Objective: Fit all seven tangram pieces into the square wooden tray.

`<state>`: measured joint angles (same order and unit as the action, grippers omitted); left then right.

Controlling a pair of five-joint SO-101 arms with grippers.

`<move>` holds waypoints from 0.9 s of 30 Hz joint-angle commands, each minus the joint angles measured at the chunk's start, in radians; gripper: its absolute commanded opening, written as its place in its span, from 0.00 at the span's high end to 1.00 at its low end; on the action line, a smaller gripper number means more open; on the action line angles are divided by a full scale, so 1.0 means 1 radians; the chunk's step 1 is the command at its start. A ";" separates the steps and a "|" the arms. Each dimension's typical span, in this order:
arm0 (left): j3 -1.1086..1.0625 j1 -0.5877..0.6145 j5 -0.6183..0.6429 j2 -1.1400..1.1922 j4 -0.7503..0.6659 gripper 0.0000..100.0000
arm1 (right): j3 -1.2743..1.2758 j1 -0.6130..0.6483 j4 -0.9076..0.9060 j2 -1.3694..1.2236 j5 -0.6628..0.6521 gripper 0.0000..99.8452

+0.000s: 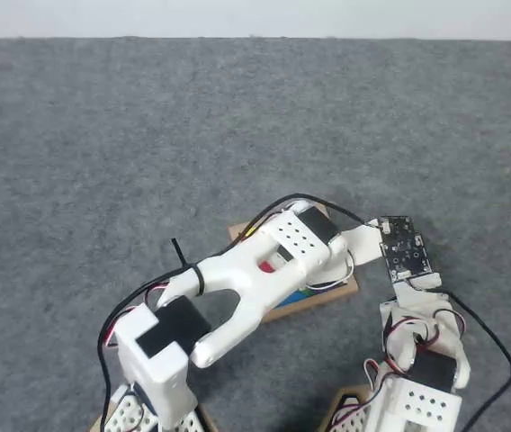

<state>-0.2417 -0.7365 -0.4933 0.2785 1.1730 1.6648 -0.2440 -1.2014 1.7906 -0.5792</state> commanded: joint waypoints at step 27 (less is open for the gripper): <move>-0.128 0.623 0.411 -0.612 -0.057 0.99 | -0.106 0.007 0.012 0.008 0.075 0.99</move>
<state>-0.2754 -0.1979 -0.1036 -0.0545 1.1730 1.6448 -0.2394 -1.2014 1.7906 -0.5455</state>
